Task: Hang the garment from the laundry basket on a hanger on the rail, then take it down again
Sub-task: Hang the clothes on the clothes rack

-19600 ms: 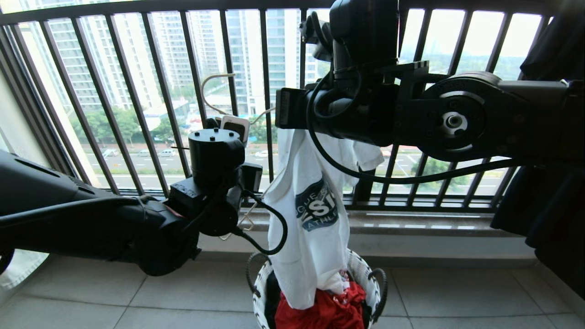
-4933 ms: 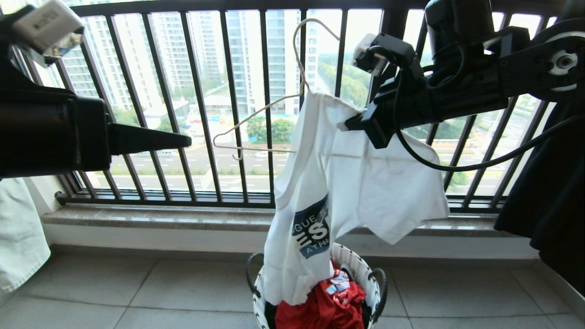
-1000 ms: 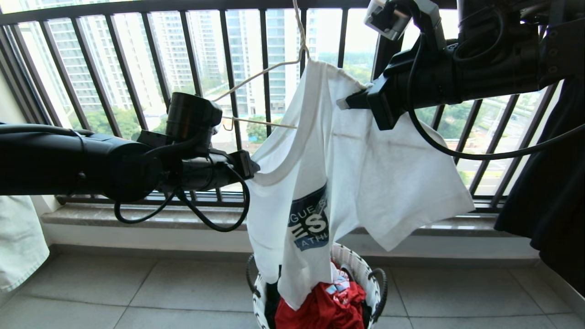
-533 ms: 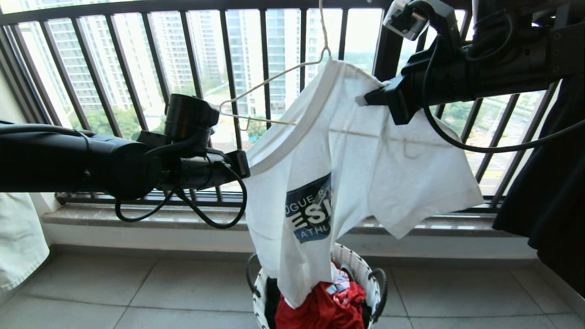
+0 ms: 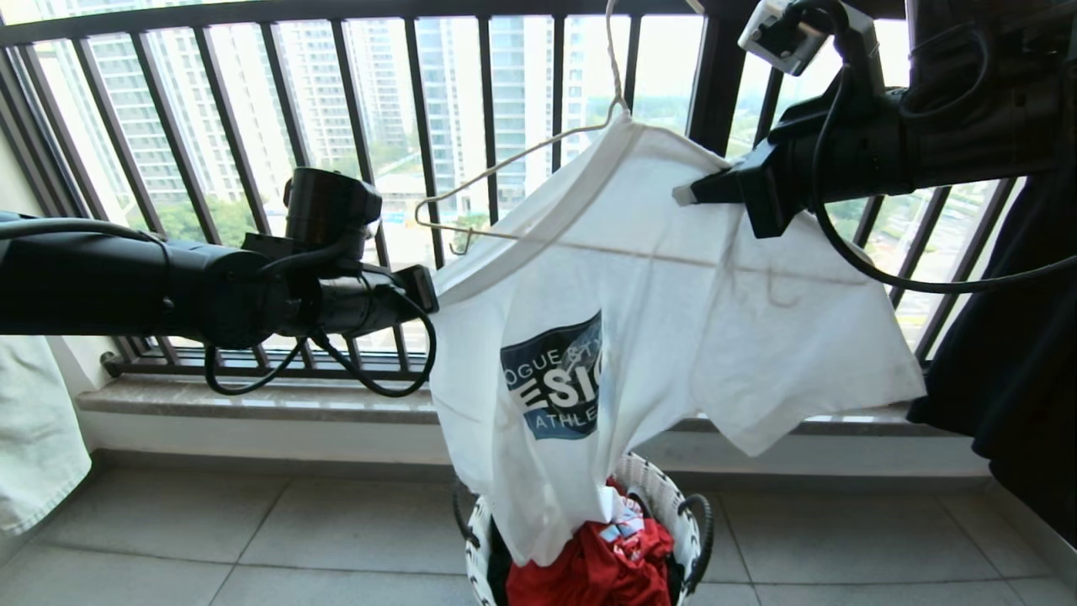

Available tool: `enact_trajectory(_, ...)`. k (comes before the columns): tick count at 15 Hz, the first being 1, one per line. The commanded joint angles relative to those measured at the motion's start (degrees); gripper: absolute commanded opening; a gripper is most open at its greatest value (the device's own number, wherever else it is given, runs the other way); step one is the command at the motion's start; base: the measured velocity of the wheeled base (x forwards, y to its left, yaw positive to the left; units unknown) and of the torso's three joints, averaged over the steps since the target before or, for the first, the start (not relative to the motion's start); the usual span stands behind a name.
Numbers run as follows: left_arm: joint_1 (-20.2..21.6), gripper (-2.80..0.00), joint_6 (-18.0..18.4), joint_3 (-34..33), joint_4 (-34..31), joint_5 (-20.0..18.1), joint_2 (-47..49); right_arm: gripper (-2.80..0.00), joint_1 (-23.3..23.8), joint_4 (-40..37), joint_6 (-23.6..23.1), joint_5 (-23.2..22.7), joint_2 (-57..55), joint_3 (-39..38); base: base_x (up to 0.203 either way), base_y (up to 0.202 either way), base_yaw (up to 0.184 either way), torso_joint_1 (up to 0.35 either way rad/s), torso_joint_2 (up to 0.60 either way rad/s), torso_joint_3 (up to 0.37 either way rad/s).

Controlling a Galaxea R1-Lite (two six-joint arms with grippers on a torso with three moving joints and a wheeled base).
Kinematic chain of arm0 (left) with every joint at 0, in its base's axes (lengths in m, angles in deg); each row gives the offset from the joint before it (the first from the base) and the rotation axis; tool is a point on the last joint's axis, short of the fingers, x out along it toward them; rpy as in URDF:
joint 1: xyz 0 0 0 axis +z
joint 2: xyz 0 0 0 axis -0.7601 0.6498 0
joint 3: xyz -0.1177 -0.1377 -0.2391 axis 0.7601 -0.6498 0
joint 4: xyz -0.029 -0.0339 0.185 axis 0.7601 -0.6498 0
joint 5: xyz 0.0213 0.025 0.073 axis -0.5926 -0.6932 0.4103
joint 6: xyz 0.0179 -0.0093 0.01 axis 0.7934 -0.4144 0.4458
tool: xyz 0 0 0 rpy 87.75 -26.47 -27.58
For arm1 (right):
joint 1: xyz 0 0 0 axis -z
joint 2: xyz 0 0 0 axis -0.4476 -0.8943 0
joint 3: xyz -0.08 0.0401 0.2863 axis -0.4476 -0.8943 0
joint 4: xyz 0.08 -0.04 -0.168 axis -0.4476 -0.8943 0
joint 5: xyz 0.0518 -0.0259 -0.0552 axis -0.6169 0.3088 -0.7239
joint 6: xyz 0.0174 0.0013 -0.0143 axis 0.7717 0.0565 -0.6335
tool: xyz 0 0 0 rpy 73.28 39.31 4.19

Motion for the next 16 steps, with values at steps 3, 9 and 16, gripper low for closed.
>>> enact_trajectory(3, 1.23, -2.8, -0.16, 0.89, -0.18, 0.09, 0.89, -2.8, 0.44, -0.03, -0.11, -0.46, 2.41, -2.1, 0.0, 0.0, 0.0, 0.0, 0.0, 0.0)
enact_trajectory(9, 3.73, -2.8, -0.12, 1.99, -0.33, 0.01, 0.21, -2.8, 2.94, 0.05, -2.15, -0.65, 0.25, -2.11, 0.0, 0.0, 0.0, 0.0, 0.0, 0.0)
enact_trajectory(16, 5.79, -2.8, -0.25, 3.09, -0.55, -0.4, -2.65, -2.8, 3.38, 0.06, -4.63, -1.2, -3.12, -3.18, 0.0, 0.0, 0.0, 0.0, 0.0, 0.0)
